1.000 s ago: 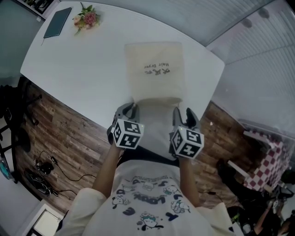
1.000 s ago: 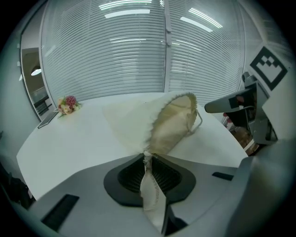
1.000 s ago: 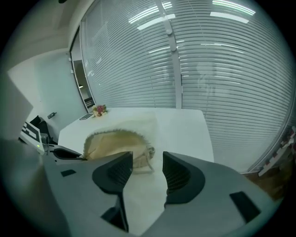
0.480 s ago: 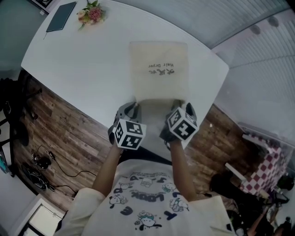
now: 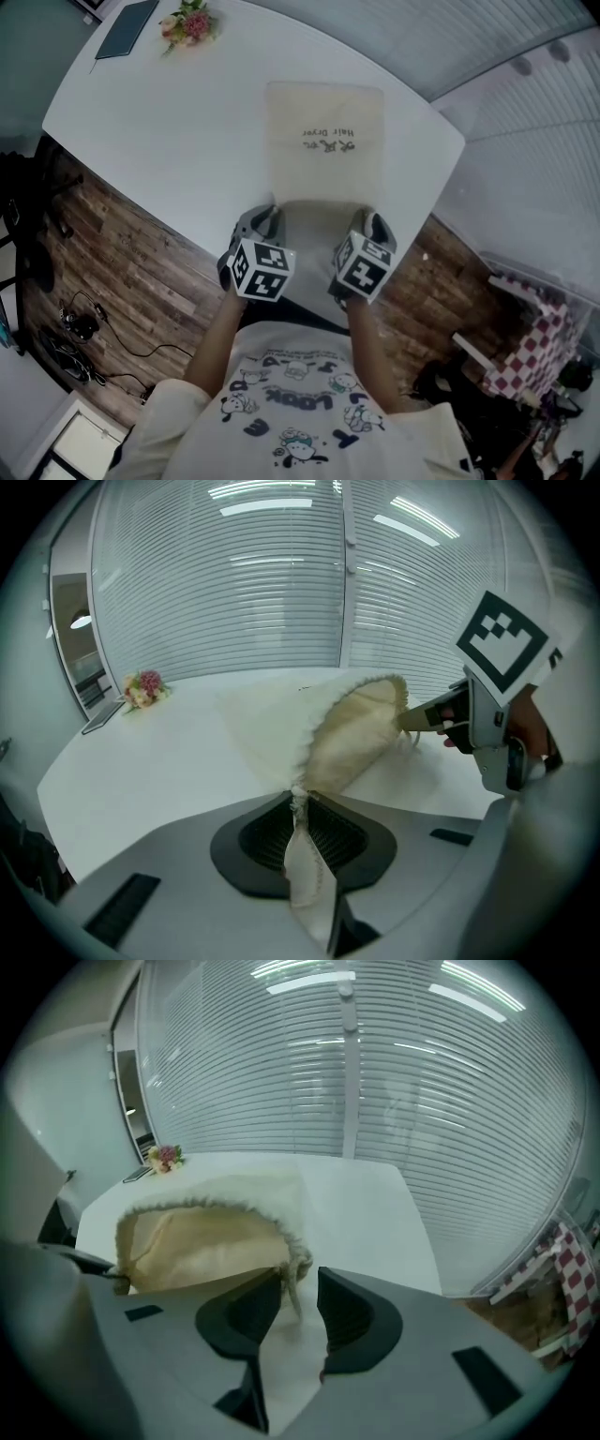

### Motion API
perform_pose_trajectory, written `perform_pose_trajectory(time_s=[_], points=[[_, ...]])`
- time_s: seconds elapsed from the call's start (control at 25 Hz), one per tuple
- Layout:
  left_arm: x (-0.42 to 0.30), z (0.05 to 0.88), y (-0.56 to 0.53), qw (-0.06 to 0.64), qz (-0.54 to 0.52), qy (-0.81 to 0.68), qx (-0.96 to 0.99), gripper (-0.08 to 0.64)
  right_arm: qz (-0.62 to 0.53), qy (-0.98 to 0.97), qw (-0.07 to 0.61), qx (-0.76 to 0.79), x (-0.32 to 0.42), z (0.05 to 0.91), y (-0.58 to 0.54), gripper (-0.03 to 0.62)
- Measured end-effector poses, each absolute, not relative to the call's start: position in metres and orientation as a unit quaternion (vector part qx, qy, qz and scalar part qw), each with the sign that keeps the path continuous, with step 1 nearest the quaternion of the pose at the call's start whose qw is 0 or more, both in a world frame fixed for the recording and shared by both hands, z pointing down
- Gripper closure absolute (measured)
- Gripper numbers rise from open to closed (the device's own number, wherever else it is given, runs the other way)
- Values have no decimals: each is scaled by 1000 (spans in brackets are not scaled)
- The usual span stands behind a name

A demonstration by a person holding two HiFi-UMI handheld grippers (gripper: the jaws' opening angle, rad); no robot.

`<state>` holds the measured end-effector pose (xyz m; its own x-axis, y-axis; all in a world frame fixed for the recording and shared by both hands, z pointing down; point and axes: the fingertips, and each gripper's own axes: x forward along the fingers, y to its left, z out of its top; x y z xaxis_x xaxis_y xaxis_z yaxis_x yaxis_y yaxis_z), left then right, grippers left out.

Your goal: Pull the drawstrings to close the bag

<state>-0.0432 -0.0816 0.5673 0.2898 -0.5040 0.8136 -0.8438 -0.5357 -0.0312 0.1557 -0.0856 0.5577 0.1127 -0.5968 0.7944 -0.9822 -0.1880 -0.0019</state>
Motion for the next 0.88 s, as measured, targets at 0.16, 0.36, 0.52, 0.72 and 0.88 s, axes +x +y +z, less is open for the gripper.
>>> perform_pose_trajectory(time_s=[0.16, 0.36, 0.52, 0.72, 0.88], points=[[-46, 567, -83, 211, 407, -437, 774, 476, 324, -584, 315, 674, 155, 558, -74, 526], [-48, 564, -87, 209, 406, -444, 771, 476, 328, -590, 319, 666, 169, 557, -66, 551], [-48, 563, -89, 206, 407, -446, 770, 476, 326, -598, 300, 668, 175, 550, -69, 551], [-46, 562, -89, 205, 406, -446, 771, 476, 334, -635, 296, 631, 146, 548, -76, 376], [-46, 562, -90, 204, 408, -446, 770, 476, 347, -630, 332, 610, 130, 567, -78, 376]])
